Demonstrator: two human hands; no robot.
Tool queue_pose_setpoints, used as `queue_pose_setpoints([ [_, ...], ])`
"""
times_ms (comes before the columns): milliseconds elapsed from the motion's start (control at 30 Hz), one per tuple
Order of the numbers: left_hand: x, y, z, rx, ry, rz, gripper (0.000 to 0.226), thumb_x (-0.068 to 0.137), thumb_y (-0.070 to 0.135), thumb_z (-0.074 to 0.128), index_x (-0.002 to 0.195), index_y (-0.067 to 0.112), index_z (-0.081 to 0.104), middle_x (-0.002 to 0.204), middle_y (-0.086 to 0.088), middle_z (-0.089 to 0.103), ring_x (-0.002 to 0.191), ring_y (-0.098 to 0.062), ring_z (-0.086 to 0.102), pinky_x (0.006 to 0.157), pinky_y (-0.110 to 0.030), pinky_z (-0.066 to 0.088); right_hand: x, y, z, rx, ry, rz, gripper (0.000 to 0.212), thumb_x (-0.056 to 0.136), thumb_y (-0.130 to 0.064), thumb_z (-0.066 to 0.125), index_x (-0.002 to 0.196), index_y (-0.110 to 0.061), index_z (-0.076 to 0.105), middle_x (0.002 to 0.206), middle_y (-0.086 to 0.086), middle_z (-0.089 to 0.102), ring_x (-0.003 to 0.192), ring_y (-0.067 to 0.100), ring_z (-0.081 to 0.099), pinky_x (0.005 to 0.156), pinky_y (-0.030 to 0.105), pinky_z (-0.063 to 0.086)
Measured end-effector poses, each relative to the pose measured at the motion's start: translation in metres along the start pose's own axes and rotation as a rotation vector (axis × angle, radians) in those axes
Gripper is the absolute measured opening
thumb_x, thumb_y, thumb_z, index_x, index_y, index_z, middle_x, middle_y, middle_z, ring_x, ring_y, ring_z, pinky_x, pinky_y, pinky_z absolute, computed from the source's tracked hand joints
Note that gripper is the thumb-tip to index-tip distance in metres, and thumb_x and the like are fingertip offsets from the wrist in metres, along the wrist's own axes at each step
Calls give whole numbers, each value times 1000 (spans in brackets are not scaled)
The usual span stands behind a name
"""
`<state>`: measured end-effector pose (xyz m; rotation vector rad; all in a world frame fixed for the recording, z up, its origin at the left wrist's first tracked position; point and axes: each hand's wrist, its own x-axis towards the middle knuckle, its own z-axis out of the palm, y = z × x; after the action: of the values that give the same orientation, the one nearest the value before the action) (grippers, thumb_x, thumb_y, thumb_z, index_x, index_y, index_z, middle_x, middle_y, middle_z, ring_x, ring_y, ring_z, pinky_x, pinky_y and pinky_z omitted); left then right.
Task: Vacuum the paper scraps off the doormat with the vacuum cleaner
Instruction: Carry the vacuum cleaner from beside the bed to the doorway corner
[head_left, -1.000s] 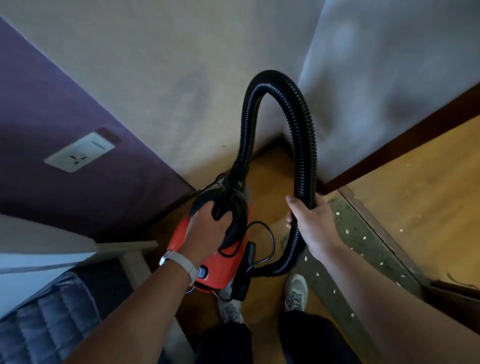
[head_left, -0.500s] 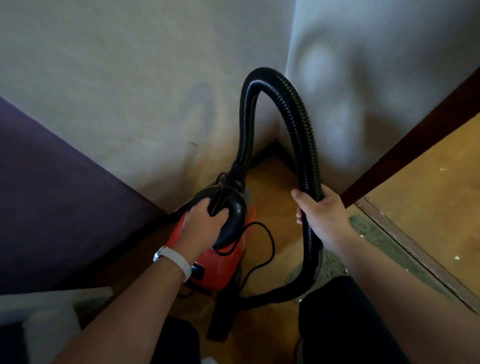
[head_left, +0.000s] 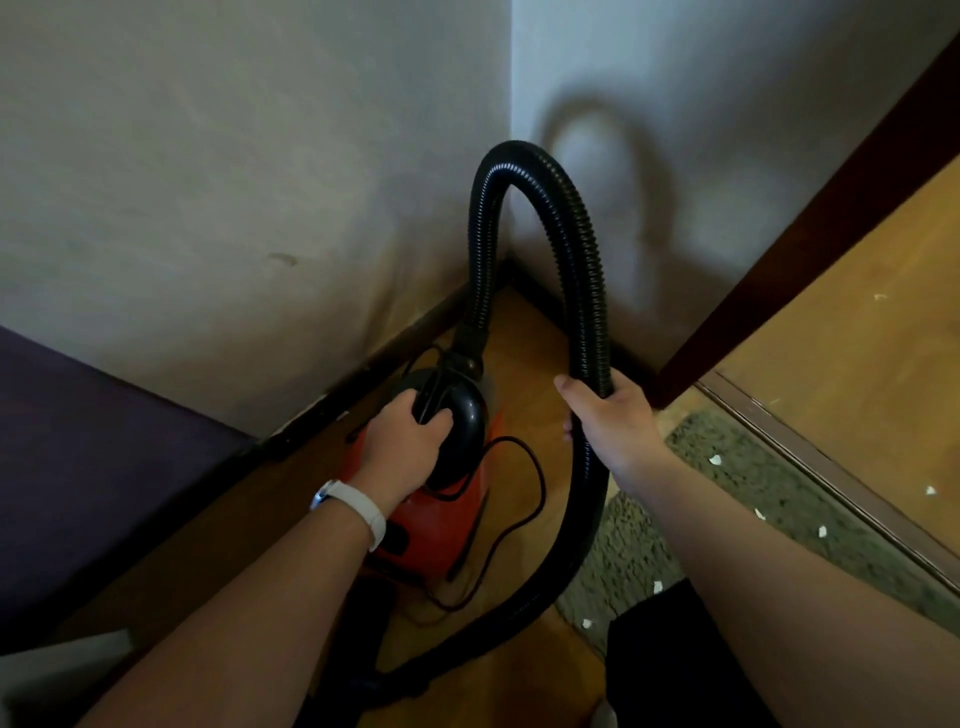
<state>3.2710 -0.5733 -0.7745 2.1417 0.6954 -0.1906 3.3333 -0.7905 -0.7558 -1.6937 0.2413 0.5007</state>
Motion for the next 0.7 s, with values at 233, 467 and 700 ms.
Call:
queue_pose_setpoints([
  [233,32,-6,38,15,-78,32,30,93,32,59,75,11,50,73,-7,58,66,-24,58,60,-37,47,35,18,-6,41,47,78,17,91,-36,68,91,-21,62,68,6,60,63,23,60,68,41,52],
  [467,58,-17,46,22,-93,69,29,89,39,60,81,11,58,79,-10,66,73,-27,64,72,-51,56,52,35,8,12,73,86,25,90,-35,68,92,-11,59,64,4,56,60,21,57,65,39,50],
  [700,49,-18,44,85,-21,137,28,93,45,57,84,19,56,74,-2,63,67,-20,62,65,-43,56,52,32,14,-52,74,85,27,88,-39,69,87,-15,58,66,5,58,64,25,58,71,45,52],
])
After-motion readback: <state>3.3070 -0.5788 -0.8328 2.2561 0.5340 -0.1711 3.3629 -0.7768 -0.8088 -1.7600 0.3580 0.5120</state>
